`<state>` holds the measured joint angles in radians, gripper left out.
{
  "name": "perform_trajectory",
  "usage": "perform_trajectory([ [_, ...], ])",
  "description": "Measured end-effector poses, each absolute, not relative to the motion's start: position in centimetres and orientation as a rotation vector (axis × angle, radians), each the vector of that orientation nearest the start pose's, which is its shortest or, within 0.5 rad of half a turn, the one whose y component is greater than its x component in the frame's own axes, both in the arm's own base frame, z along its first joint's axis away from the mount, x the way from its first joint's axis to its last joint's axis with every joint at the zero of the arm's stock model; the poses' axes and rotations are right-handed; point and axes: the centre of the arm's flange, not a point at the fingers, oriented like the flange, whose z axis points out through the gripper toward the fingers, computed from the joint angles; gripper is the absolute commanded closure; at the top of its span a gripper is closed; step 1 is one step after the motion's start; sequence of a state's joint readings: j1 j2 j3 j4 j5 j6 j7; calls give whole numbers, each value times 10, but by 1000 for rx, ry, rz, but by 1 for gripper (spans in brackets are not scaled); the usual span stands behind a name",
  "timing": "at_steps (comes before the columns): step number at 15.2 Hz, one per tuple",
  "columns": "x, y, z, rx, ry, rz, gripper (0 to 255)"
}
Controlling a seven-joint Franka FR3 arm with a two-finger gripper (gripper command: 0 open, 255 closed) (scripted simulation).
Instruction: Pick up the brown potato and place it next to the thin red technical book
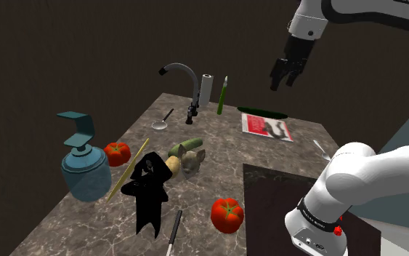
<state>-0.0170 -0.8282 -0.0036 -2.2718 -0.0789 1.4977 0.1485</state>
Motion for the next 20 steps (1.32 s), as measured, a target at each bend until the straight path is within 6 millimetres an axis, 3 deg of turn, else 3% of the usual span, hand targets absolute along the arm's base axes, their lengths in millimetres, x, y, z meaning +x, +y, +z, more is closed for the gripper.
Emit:
perform_trajectory([
  [3, 289, -3, 627, -3198, 323, -94, 0],
  [9, 299, 56, 579, -3177, 526, -91, 0],
  [20, 342, 162, 484, -3100, 916, -84, 0],
])
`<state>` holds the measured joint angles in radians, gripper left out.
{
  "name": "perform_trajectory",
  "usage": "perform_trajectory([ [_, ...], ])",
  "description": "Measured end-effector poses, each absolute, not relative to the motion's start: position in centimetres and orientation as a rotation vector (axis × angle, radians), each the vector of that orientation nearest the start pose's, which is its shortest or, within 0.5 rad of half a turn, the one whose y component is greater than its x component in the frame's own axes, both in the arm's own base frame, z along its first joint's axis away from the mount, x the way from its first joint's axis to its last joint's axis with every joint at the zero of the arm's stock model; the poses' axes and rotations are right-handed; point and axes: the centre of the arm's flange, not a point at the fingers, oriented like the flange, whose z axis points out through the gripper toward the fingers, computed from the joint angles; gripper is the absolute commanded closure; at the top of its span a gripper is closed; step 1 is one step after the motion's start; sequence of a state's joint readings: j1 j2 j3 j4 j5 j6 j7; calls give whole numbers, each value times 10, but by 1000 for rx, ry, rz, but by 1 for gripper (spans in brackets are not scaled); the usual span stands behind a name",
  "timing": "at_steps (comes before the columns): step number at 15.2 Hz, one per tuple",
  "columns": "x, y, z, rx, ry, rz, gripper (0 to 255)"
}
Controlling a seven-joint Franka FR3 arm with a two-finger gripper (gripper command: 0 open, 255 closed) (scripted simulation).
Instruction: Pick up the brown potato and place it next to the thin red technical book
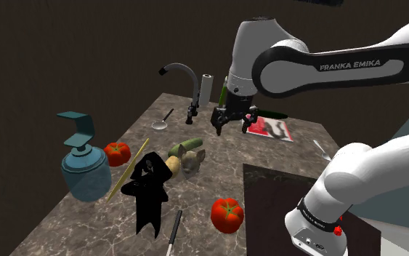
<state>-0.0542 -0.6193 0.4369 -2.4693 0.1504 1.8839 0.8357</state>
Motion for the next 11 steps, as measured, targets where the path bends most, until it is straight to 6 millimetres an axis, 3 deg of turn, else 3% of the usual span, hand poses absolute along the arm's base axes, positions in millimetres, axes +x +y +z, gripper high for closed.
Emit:
perform_trajectory([
  [5, 372, 208, 443, -3048, 1088, -82, 0],
  [11, 408, 249, 395, -2974, 1294, -79, 0],
])
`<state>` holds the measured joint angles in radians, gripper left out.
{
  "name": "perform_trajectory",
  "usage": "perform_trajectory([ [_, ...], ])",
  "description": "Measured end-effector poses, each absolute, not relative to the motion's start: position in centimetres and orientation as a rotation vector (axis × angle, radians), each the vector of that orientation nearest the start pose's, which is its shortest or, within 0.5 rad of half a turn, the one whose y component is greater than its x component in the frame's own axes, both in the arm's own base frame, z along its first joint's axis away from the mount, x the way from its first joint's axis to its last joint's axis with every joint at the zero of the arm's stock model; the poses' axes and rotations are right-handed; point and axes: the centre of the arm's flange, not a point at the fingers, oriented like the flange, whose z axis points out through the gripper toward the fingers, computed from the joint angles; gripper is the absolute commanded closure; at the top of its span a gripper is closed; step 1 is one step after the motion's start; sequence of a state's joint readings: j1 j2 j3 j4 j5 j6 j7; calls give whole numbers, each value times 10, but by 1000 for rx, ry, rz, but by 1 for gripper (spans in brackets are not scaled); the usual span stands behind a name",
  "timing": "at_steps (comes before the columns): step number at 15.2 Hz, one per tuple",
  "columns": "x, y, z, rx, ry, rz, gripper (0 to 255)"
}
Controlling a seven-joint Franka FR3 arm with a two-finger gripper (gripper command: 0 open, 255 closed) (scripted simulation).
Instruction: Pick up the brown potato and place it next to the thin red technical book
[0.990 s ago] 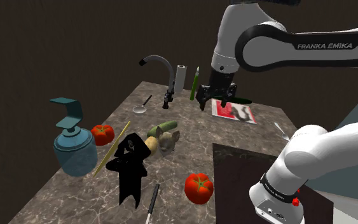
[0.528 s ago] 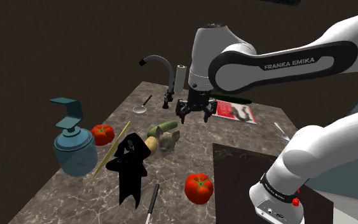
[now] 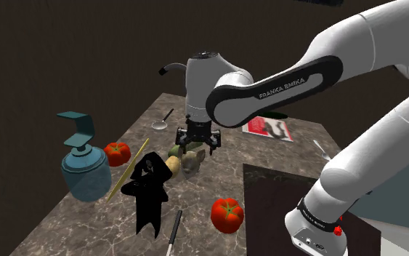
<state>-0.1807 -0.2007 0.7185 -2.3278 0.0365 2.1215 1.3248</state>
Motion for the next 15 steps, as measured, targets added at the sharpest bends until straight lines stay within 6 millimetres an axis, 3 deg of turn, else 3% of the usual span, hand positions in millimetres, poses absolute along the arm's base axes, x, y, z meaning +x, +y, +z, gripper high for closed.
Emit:
perform_trajectory([
  [5, 442, 290, 351, -2899, 1453, -75, 0],
  [9, 481, 321, 342, -2805, 1554, -117, 0],
  [11, 483, 318, 314, -2816, 1594, -81, 0],
  [15, 484, 320, 292, -2812, 1594, -81, 0],
])
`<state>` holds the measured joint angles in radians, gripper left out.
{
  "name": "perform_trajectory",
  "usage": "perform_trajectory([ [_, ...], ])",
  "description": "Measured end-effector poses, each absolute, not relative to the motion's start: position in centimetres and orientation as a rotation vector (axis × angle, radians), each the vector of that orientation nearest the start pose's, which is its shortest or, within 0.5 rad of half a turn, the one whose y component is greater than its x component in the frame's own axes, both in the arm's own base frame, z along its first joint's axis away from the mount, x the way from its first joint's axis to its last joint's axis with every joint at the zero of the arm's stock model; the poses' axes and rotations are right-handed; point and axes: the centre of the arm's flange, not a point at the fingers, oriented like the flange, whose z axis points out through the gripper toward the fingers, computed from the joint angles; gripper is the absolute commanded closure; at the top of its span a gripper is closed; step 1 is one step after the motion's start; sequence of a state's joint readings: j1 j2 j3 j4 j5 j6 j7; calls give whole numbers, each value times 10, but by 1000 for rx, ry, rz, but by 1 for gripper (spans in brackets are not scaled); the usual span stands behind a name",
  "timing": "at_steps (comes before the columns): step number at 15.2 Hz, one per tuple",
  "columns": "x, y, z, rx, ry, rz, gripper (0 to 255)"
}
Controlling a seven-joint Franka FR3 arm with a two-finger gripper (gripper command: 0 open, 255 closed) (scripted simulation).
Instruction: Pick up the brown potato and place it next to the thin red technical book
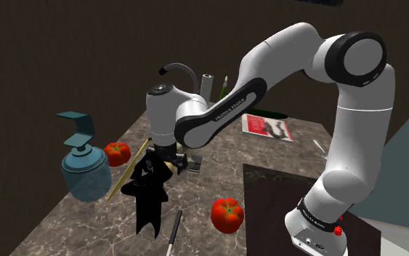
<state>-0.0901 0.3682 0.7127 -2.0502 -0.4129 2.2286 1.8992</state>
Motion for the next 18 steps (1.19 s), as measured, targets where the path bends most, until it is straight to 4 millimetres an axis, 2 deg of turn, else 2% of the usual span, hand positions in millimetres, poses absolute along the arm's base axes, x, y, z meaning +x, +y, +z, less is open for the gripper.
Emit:
perform_trajectory([
  [5, 488, 323, 282, -2774, 1567, -94, 0],
  [8, 485, 316, 274, -2811, 1600, -75, 0],
  [9, 484, 315, 273, -2815, 1603, -73, 255],
  [18, 484, 315, 272, -2820, 1607, -71, 255],
])
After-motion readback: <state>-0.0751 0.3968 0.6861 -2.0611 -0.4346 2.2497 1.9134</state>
